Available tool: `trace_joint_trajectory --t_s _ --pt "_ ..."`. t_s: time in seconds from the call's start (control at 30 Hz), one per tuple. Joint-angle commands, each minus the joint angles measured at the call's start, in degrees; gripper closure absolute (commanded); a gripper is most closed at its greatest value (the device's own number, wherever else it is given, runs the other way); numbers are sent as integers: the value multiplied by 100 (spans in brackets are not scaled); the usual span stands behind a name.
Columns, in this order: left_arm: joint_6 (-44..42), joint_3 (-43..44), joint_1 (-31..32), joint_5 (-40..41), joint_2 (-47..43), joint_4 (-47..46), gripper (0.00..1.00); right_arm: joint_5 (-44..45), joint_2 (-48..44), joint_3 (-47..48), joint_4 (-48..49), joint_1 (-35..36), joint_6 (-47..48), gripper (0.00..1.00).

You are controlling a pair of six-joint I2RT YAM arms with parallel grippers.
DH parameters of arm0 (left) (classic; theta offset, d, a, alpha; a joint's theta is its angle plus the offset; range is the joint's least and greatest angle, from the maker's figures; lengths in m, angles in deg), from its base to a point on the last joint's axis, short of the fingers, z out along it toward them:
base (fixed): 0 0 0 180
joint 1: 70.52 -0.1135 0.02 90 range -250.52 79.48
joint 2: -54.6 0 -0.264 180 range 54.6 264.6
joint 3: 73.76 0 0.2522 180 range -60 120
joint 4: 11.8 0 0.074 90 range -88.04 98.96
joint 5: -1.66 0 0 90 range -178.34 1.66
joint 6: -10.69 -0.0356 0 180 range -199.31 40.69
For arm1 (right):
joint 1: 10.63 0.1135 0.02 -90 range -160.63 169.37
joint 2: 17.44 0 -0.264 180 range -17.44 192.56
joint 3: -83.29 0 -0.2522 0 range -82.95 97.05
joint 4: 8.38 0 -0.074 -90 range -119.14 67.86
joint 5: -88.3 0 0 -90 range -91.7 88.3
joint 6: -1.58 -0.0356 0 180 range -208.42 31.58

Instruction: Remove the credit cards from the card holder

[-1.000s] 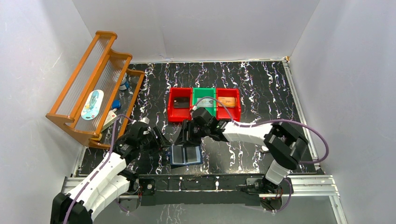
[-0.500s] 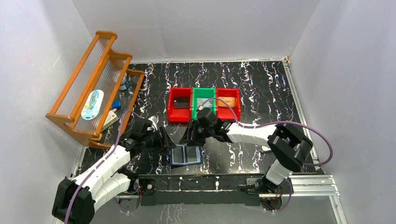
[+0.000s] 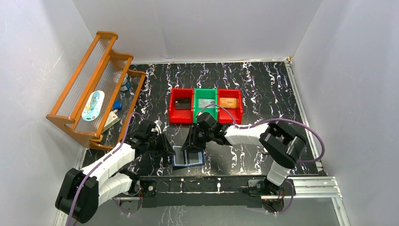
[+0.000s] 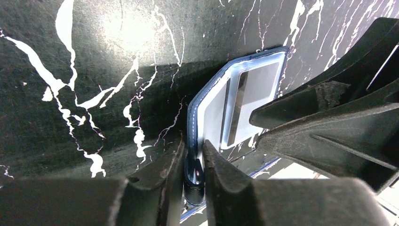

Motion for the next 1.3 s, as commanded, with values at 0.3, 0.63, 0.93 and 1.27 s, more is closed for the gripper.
trace_joint_trajectory --t_s 0.3,0.63,0.93,1.27 --pt "-36 -25 15 -10 21 61 69 -224 214 14 223 8 -80 56" --pt "111 86 15 279 16 369 72 -337 459 79 246 4 -24 56" --pt "136 115 15 279 -127 421 87 -324 554 91 194 9 3 55" --pt "51 -65 22 138 237 107 99 76 577 391 -599 5 249 53"
